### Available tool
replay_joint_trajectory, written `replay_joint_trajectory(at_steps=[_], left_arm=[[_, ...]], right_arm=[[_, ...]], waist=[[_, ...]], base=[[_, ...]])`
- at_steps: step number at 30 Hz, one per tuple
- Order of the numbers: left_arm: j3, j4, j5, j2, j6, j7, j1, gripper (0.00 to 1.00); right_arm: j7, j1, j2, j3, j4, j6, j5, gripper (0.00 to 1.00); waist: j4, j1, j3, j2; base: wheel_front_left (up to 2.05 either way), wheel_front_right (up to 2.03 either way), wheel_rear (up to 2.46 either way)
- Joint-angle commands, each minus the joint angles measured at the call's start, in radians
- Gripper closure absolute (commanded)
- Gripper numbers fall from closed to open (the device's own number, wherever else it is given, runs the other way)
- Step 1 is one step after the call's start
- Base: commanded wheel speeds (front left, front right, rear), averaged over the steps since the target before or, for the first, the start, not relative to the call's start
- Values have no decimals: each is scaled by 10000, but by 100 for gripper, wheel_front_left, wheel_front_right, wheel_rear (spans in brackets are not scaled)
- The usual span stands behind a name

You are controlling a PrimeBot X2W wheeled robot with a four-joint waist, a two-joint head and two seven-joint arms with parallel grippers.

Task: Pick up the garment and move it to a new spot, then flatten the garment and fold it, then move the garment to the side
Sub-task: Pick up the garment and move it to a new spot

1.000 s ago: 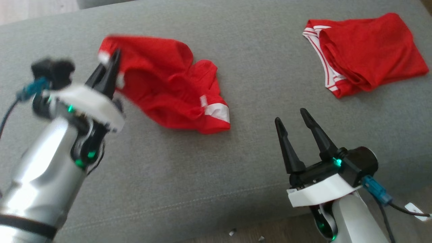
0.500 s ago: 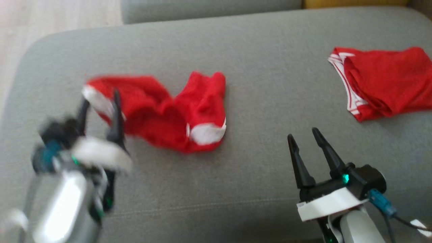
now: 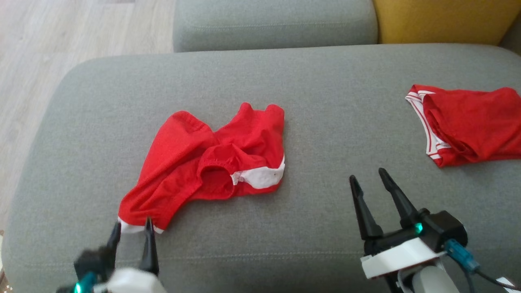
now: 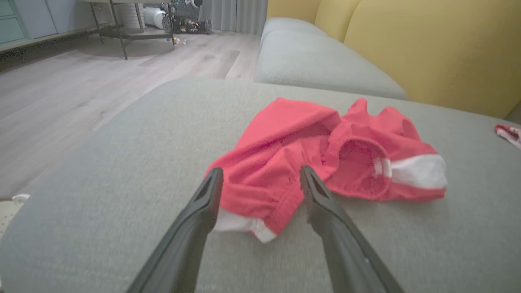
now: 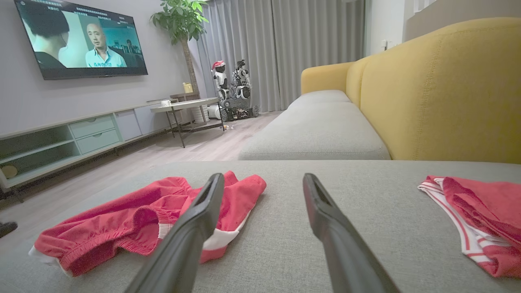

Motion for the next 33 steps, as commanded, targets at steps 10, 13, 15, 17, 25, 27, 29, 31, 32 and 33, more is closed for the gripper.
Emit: replay_joint_trajectory(at_steps=[10,13,15,17,25,27,29,31,32,33], left_arm=[[632,-2795,1866,-357,165,-123,761,0],[819,-3205,2318,-664,168,-123,1034,0],[893,-3154,2547,-803,141,-123,1186,0],[936,-3078,2833,-908,152,-123,1274,0],[892,-2899,3339,-1189,-27,-124,1393,0],[954,-2870,3372,-1214,-89,-124,1375,0],[989,-2855,3419,-1236,-142,-124,1366,0],[1008,-2837,3469,-1256,-185,-124,1368,0],[1015,-2830,3489,-1265,-204,-124,1370,0],[1023,-2819,3505,-1273,-226,-124,1371,0]], right_arm=[[-82,23,60,2,-409,-11,235,0],[-82,87,60,9,-444,-11,40,0],[-82,172,60,28,-459,-11,-95,0],[-82,247,60,58,-483,-11,-288,0],[-82,414,60,104,-779,-11,-363,0],[-82,439,60,95,-806,-11,-343,0],[-82,453,60,90,-812,-11,-317,0],[-82,456,60,80,-807,-11,-299,0],[-82,456,60,75,-807,-11,-290,0],[-82,456,60,70,-806,-11,-286,0]], waist=[[-3,1,-227,-1],[-54,1,-321,-1],[-81,1,-385,-1],[-115,1,-425,-1],[-234,1,-420,-1],[-258,1,-409,-1],[-274,1,-401,-1],[-288,1,-392,-1],[-295,1,-388,-1],[-302,1,-384,-1]], base=[[0,0,0],[0,0,0],[0,0,0],[0,0,0],[0,0,0],[0,0,0],[0,0,0],[0,0,0],[0,0,0],[0,0,0]])
